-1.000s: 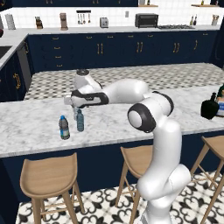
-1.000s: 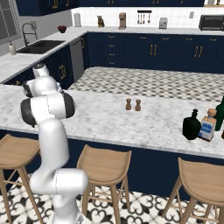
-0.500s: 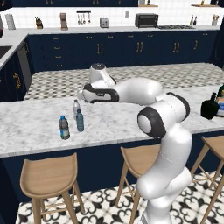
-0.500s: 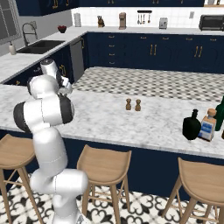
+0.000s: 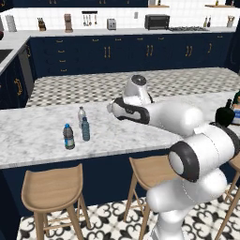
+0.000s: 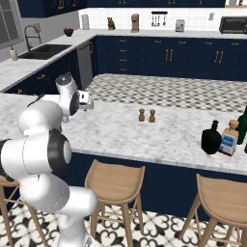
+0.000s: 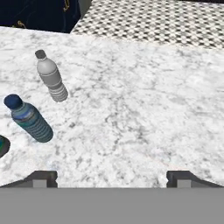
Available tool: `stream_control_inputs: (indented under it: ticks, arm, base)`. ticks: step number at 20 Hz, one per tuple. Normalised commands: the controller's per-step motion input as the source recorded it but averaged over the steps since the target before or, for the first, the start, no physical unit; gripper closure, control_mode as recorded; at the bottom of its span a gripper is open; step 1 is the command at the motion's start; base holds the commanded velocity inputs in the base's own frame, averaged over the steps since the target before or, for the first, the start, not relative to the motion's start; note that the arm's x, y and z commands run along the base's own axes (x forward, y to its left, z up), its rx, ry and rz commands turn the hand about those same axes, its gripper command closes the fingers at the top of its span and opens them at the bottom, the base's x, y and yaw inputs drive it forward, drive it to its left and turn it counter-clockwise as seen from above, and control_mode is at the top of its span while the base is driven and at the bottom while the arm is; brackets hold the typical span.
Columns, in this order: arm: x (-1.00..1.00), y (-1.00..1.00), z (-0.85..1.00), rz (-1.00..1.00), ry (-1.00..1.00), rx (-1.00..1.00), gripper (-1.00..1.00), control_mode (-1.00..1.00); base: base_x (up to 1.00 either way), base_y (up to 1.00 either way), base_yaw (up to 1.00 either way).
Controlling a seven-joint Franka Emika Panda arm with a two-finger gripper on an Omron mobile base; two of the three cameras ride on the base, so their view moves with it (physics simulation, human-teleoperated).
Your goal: Move the plastic bottles in the middle to the plastics group, and the glass bottles in the middle to the glass group.
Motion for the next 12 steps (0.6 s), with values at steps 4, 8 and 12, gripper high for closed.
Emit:
stream_control_inputs:
  ticks: [4, 8, 12]
  arm:
    - [-1.00, -0.63, 0.07, 0.10, -0.23, -0.01, -1.00, -1.00]
    - [-0.97, -0.44, 0.20, 0.13, -0.17, -0.07, -1.00, -1.00]
    - [-0.84, -0.34, 0.38, 0.09, -0.03, -0.04, -1.00, -1.00]
  base:
    - [0.00, 0.00, 0.00]
    - [0.00, 0.00, 0.00]
    - [0.00, 0.00, 0.00]
